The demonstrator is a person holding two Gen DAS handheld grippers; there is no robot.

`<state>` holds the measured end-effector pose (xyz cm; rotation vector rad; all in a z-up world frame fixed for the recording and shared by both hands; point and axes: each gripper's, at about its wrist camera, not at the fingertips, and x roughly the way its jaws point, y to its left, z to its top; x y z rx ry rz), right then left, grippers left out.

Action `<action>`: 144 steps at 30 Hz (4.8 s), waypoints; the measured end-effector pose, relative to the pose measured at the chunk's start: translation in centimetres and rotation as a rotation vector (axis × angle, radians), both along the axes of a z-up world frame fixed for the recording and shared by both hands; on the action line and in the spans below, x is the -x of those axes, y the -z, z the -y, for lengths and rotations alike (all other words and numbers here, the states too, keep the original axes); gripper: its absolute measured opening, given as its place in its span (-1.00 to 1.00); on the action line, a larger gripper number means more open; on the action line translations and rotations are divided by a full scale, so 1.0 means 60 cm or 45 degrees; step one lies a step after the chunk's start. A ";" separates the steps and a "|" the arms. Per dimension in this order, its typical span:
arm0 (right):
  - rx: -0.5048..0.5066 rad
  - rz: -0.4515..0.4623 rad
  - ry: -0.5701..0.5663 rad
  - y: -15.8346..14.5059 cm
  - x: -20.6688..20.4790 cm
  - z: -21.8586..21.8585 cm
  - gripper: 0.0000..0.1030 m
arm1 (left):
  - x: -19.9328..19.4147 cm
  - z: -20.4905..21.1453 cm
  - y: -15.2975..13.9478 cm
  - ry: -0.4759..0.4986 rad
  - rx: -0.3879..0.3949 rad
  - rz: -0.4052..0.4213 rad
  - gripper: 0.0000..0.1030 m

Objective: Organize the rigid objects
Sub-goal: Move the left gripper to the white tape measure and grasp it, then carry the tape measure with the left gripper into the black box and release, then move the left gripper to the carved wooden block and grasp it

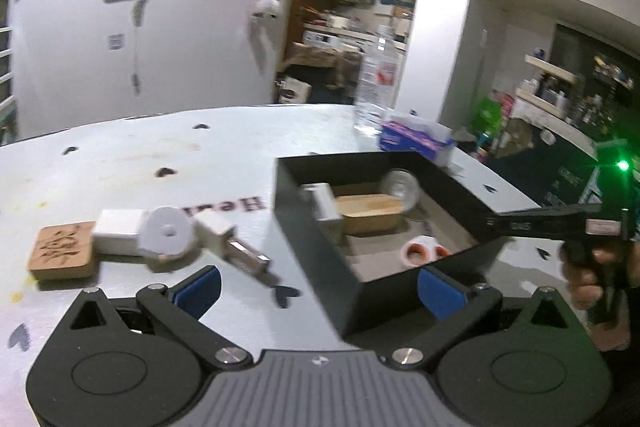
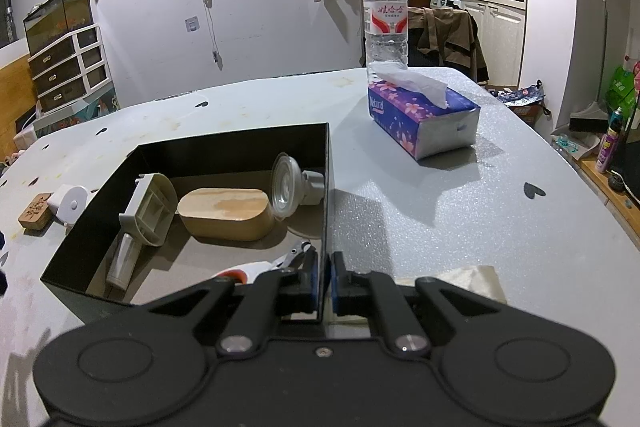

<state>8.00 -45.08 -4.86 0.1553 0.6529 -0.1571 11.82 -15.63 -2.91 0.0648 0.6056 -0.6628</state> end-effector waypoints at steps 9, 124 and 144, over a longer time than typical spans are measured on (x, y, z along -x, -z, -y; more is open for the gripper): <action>0.000 0.000 0.000 0.000 0.000 0.000 -0.87 | -0.047 -0.038 0.028 -0.198 -0.050 0.147 0.87; -0.015 0.004 -0.003 0.000 0.001 0.002 -0.87 | -0.004 0.141 -0.037 0.315 -0.100 0.041 0.99; 0.009 -0.011 0.026 -0.002 -0.003 -0.009 -0.87 | -0.089 -0.109 0.014 -0.462 -0.211 0.147 1.00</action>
